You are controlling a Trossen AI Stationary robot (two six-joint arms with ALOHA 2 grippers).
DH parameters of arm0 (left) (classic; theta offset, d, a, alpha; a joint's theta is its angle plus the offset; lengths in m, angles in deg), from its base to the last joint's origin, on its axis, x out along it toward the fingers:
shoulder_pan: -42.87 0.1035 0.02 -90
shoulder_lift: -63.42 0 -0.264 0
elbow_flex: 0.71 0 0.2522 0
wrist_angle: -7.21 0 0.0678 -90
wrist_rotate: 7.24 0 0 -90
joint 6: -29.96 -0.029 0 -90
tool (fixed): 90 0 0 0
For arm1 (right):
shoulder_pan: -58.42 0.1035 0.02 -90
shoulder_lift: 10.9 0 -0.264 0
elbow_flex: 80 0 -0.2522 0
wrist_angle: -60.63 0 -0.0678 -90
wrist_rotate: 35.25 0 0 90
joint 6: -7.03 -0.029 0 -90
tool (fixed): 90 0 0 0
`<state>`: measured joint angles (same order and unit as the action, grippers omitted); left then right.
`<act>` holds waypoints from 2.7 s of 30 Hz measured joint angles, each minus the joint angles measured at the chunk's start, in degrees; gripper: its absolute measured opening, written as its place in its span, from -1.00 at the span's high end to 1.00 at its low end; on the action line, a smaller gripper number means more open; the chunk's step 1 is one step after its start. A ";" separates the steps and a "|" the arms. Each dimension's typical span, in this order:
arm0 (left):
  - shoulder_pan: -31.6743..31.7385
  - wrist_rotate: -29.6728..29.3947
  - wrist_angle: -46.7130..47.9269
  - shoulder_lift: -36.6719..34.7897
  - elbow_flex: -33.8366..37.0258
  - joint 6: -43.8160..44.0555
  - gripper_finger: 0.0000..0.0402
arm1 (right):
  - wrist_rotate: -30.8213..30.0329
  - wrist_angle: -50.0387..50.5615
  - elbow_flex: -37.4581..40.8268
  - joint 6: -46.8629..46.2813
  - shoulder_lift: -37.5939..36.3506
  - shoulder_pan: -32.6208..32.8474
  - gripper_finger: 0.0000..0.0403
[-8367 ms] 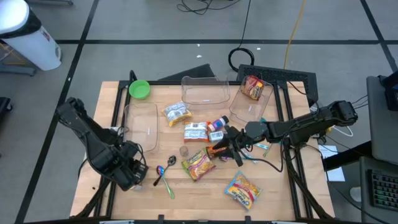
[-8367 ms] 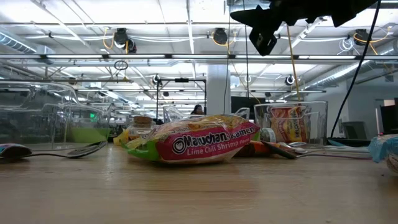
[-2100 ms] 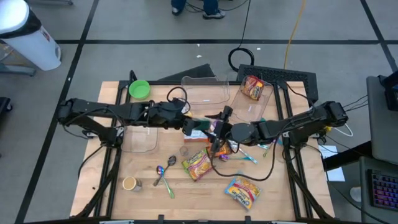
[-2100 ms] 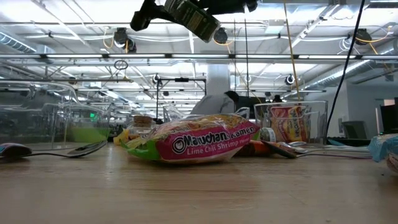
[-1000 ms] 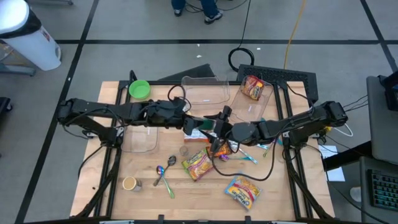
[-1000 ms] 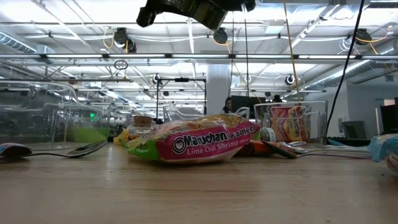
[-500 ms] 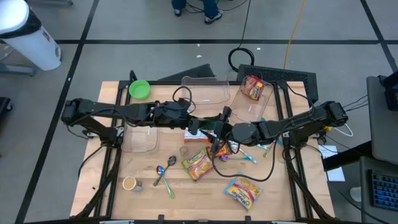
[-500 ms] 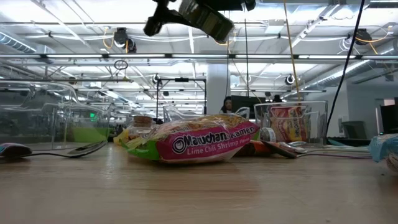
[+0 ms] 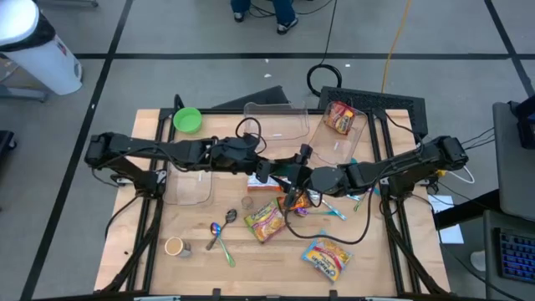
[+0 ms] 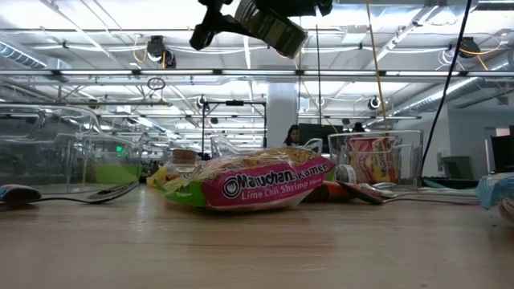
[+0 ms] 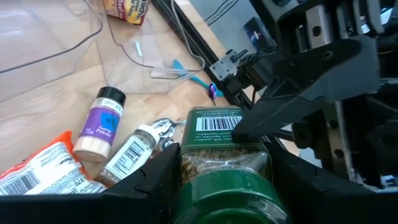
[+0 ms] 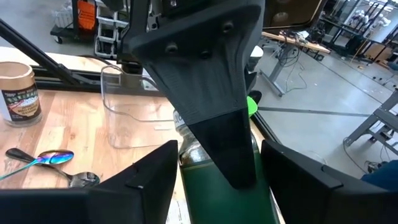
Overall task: Pick & Place Food Item
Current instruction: Put the green spice bottle into the middle transparent bin
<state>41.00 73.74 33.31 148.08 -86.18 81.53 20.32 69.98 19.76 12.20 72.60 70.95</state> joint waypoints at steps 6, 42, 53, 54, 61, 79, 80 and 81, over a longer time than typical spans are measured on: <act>0.00 0.10 -0.50 0.00 0.02 0.02 -0.01 | 0.00 0.86 -0.02 0.17 0.00 -0.02 -0.12; -0.03 1.55 -1.93 -0.02 0.09 0.07 -0.01 | -0.04 6.05 -0.04 0.47 0.09 -0.11 -0.05; -0.02 1.60 -1.94 -0.12 0.09 0.63 -0.19 | -0.07 6.01 0.00 -0.53 0.11 -0.11 0.03; -0.02 1.70 -1.96 -0.18 0.09 0.63 -0.23 | -0.09 6.01 0.00 -0.81 0.11 -0.11 0.03; 0.00 1.74 -2.24 -0.20 0.02 -0.70 -0.40 | -0.09 6.12 0.07 -1.66 0.11 -0.11 0.03; 6.24 6.22 -3.49 -11.06 -0.24 -14.10 -0.43 | 3.46 2.38 0.24 -7.68 -8.76 -3.58 0.04; 6.45 6.16 -3.27 -12.19 -0.20 -15.66 -0.43 | 4.57 2.18 0.24 -8.67 -9.55 -4.06 0.04; 6.51 6.05 -3.82 -12.93 -0.20 -17.12 -0.43 | 5.90 1.94 0.22 -10.09 -10.33 -4.62 0.04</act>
<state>47.51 79.79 29.49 135.15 -86.37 64.41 26.22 71.93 19.98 2.11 62.27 66.34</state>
